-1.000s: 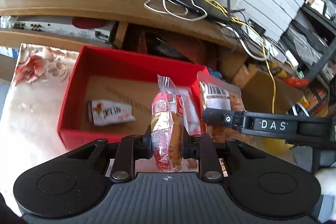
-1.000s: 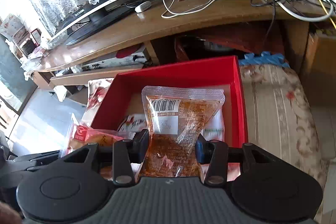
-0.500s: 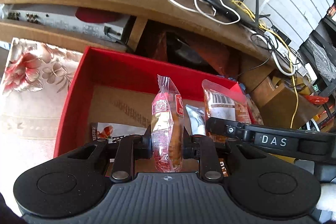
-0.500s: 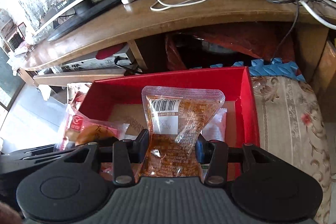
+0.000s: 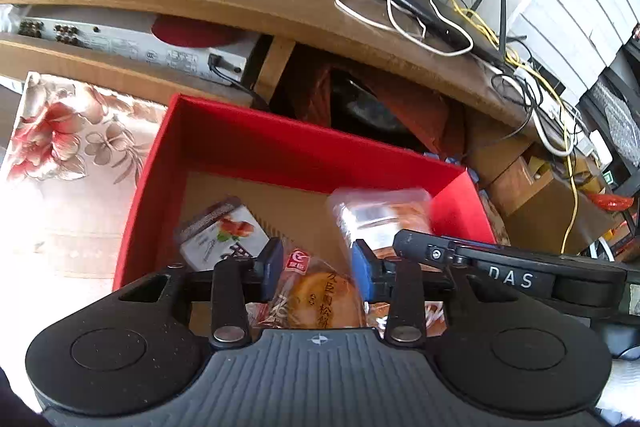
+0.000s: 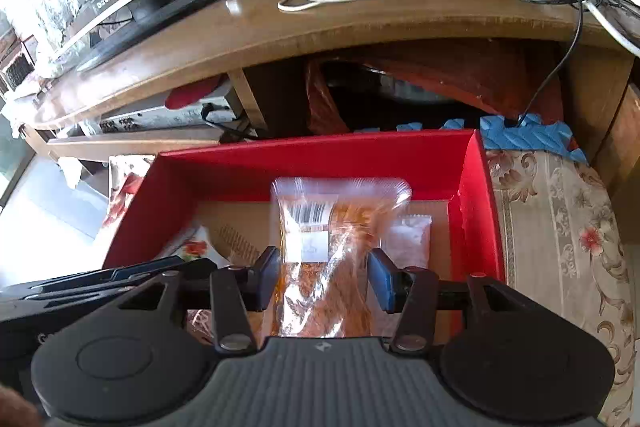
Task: Organize snacks
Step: 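Release the mooncake from the left gripper while the right gripper releases the orange bag, then grasp the blue bag with the left gripper while the right gripper grasps the Kaprons pack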
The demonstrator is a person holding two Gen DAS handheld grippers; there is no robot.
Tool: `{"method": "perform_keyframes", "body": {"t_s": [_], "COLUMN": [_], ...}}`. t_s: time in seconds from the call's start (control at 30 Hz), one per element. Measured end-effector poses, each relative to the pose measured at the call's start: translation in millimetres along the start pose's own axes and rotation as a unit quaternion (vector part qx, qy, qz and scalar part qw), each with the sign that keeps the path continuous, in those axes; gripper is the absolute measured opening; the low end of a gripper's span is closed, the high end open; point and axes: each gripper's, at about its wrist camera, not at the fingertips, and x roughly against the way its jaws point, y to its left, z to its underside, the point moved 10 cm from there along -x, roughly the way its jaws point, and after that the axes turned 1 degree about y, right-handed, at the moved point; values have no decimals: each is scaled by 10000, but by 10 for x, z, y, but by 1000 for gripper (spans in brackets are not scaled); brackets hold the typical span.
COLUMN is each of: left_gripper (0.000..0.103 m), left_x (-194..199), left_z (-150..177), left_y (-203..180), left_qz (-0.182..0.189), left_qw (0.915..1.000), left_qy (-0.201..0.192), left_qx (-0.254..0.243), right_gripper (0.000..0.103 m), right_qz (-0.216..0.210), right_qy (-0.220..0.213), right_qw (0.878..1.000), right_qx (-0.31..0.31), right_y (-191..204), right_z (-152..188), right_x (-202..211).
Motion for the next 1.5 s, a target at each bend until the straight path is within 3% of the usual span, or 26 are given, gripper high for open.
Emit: {"method": "perform_keyframes", "body": {"t_s": [0.6,0.87,1.17,1.5], "left_gripper": [65,67,72,76], "left_x": [346,633,694,809], "left_z": [51,324,717,1017], "left_y": [10,201,265,457], "left_qz": [-29,-194,-236,-506], "left_qw": [9998,9998,9992,9975], "left_qy": [-171,-94,320,484], "left_qx": [-75,24,-46,136], "right_gripper": [54,54,55,56], "right_qz": [80,-122,-249,-432], "right_qy": [-231,-172,10,212], "right_qw": [9997,9993,9988,9973], "right_qx": [-42,306,422,563], "right_y": [-24,276,442,590], "right_z": [16,222,578,908], "right_x": [351,503,656,777]}}
